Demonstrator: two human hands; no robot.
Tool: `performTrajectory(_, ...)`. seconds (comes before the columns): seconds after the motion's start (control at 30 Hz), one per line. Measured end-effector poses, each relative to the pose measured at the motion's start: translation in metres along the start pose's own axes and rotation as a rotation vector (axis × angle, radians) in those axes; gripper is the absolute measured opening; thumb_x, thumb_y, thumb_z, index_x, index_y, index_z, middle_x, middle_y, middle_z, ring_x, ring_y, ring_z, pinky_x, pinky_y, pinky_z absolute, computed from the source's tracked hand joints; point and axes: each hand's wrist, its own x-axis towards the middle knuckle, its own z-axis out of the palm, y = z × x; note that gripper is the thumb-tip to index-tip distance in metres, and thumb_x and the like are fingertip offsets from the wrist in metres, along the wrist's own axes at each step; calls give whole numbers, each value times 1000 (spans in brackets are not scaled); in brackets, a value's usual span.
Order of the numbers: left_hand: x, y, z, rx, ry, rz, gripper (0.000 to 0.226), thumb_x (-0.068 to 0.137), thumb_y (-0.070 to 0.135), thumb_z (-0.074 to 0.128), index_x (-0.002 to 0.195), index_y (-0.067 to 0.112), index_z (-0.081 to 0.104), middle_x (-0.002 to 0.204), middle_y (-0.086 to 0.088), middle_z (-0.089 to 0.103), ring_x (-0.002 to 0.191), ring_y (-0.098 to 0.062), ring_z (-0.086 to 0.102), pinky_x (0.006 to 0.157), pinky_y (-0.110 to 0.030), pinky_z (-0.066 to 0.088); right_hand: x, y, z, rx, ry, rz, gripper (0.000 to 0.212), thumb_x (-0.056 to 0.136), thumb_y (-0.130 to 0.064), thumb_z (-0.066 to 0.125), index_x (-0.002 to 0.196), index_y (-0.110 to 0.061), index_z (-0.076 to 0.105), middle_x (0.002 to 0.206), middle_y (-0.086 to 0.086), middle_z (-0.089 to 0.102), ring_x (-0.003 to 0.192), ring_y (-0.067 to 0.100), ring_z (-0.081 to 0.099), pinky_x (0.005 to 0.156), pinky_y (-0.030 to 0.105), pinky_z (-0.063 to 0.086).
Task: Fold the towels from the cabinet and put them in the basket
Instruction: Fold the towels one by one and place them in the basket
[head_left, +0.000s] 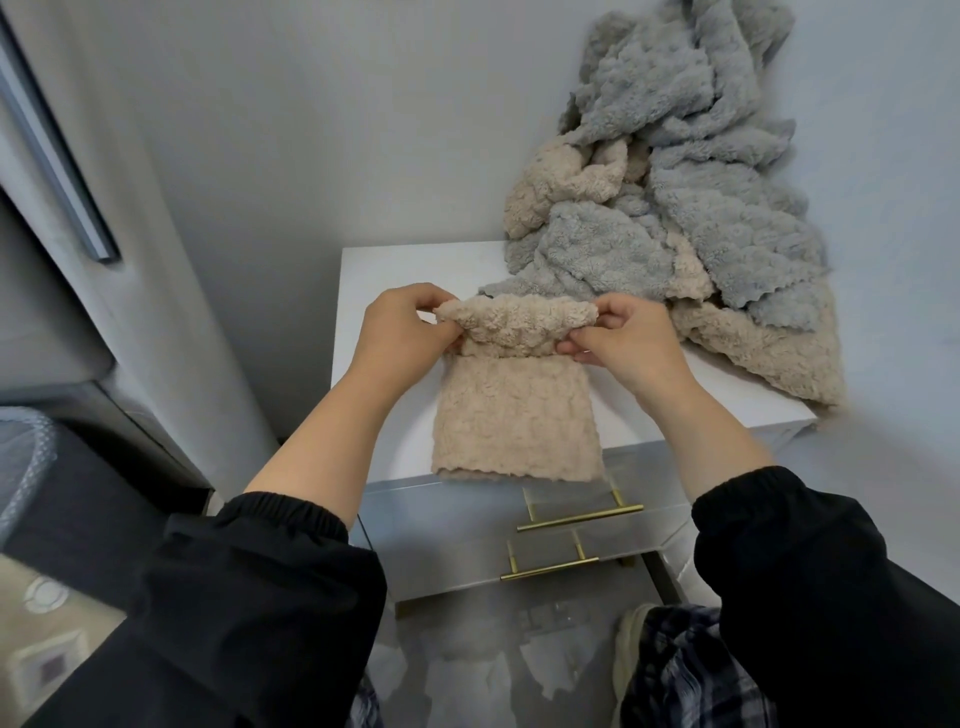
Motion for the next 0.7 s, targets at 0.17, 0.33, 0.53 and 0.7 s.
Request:
performTrajectory(0.17,-3,-1,2,87,0,22,16,85,7,62,87,21,67,91,9,67,74,-5,63,56,-7,38,1,10,1,-241,68,-166,30,83,4,62,89,-26,66,92,-4,70,89,5,66,78,18,50)
performTrajectory(0.33,-4,-9,3,277,-39,84,10,85,12,65,86,21,66,100,5,64,82,-9,60,73,-23,45,-4,16,-3,-470,63,-225,32,83,3,58,105,-14,71,102,-5,69,94,8,62,82,23,47)
performTrajectory(0.53,-6,-16,3,361,-102,143,7,83,14,67,89,18,67,108,2,62,95,-15,59,88,-35,48,-6,20,-3,-630,43,-273,35,83,2,58,111,-14,71,116,0,69,104,18,64,90,29,48)
performTrajectory(0.7,-8,-13,-1,279,-172,126,25,91,37,58,94,17,73,115,9,58,106,-8,51,88,-25,38,-6,19,-8,-690,-16,-258,34,84,-4,59,114,-17,70,113,1,70,99,19,65,83,29,50)
